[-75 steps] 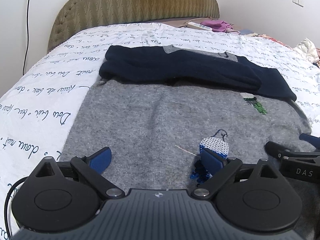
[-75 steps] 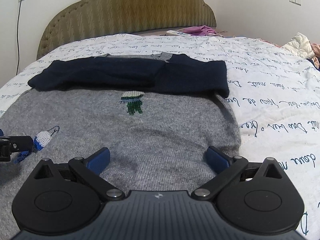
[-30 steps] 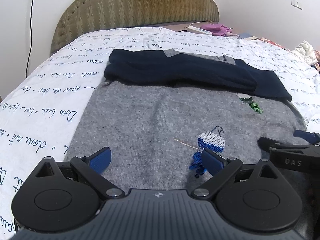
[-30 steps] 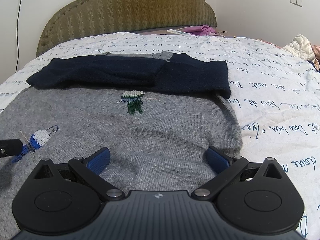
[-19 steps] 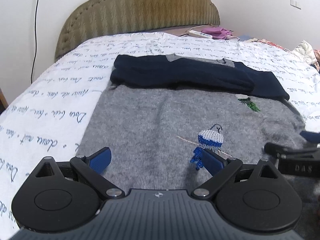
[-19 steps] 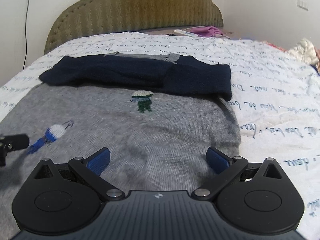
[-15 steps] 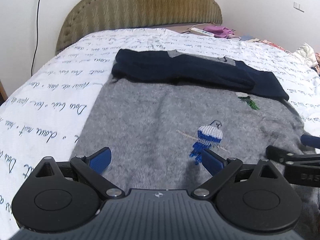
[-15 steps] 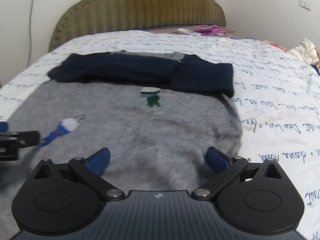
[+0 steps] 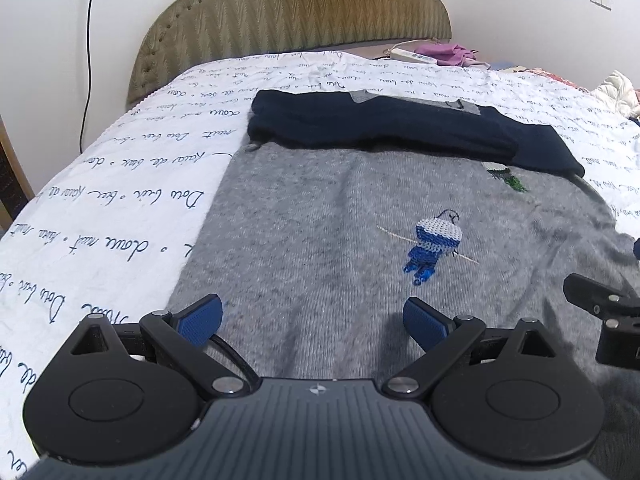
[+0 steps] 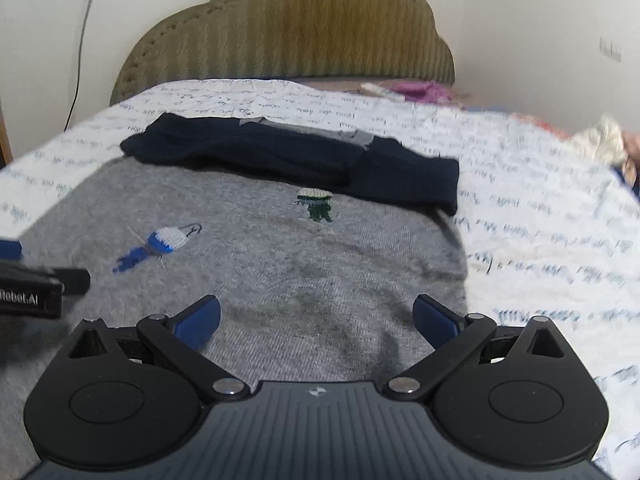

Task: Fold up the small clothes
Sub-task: 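Lower both open grippers to the grey sweater hem edge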

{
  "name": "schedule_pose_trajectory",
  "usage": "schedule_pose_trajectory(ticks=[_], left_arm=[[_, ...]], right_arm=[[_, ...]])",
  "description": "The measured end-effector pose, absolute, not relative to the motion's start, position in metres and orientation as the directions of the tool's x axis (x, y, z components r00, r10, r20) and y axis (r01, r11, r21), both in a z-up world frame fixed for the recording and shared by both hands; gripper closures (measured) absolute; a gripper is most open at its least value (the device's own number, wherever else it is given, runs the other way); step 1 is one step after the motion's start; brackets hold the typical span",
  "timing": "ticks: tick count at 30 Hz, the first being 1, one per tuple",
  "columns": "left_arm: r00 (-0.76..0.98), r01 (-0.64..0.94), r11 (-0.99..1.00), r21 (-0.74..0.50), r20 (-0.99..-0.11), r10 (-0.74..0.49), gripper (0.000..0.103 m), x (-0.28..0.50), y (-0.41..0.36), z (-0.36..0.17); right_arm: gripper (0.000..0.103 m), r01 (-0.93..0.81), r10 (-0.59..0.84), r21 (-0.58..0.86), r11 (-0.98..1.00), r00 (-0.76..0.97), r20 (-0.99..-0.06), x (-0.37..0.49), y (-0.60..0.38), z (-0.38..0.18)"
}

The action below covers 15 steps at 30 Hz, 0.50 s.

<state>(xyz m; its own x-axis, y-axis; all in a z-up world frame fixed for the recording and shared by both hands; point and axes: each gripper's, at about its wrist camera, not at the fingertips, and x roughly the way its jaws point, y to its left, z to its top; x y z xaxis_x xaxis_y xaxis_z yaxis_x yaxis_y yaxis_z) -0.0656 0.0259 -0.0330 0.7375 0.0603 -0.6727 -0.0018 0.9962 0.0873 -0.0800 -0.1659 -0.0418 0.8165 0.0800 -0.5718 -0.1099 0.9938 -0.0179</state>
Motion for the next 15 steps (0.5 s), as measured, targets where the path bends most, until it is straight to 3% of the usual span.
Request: schedule_pose_trajectory(ticks=[8,15], left_arm=[[0.762,-0.009,0.992,0.127,-0.642,0.089,0.004,-0.091,0.025,-0.022],[0.772,-0.022,0.995,0.098,-0.631,0.079,0.001,-0.117,0.036,-0.011]], right_arm=[[0.000,-0.166,0.219,0.145,0.975,0.791,-0.571,-0.099,-0.175,-0.034],[0.000,-0.208,0.233,0.108,0.972,0.820,-0.523,-0.132,-0.167,-0.017]])
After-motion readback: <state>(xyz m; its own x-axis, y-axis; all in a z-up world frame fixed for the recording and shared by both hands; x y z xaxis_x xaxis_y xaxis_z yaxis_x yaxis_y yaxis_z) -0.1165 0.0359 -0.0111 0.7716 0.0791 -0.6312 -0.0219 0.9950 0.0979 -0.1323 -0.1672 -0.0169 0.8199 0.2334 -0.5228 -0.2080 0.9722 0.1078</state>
